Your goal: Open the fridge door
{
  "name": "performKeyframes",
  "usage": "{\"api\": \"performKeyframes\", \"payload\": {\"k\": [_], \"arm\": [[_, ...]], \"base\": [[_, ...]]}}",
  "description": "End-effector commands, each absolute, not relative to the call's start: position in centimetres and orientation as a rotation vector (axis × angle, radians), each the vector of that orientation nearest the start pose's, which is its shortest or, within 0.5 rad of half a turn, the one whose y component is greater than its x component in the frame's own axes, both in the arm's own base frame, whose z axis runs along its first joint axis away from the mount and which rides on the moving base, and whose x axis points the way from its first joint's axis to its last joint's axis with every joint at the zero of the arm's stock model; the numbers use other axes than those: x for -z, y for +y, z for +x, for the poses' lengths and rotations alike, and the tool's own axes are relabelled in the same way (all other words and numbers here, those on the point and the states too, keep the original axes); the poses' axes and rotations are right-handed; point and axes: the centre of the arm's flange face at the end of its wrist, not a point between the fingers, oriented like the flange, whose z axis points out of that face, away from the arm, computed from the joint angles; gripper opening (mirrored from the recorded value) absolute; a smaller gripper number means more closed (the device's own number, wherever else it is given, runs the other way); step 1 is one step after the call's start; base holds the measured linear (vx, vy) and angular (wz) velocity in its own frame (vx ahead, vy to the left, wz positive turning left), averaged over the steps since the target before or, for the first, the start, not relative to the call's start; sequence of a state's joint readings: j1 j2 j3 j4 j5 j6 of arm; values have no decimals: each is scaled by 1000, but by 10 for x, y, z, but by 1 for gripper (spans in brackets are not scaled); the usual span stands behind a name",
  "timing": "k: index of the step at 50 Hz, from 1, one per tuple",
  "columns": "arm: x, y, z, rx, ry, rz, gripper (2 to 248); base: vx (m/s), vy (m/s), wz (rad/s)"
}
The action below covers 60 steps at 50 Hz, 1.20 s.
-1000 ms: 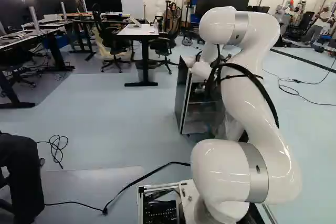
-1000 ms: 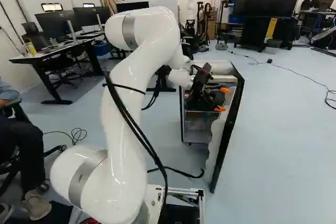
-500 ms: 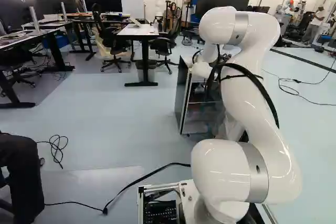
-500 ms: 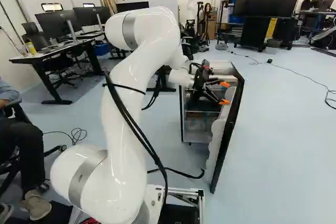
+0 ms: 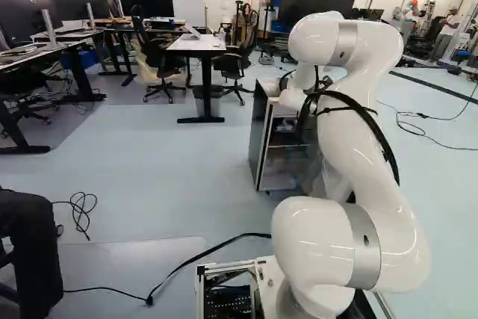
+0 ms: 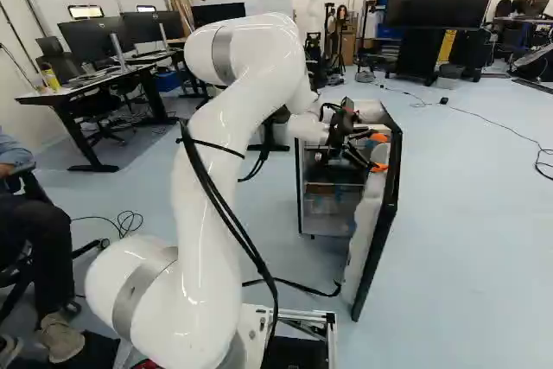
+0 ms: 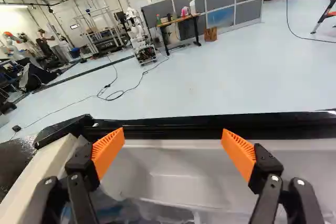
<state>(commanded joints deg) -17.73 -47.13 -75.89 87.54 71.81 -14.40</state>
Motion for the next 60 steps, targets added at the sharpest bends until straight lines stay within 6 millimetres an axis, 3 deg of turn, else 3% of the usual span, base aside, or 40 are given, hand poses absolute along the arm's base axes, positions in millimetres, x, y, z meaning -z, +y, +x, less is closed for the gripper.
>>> {"api": "performKeyframes", "payload": {"k": [29, 39, 60], "arm": [[-305, -333, 570, -1139, -1706, 1021, 247], [-306, -324, 557, -1125, -1688, 1045, 247], [-310, -283, 538, -1157, -1584, 1175, 247]], "base": [[0, 0, 0], [0, 0, 0], [0, 0, 0]]}}
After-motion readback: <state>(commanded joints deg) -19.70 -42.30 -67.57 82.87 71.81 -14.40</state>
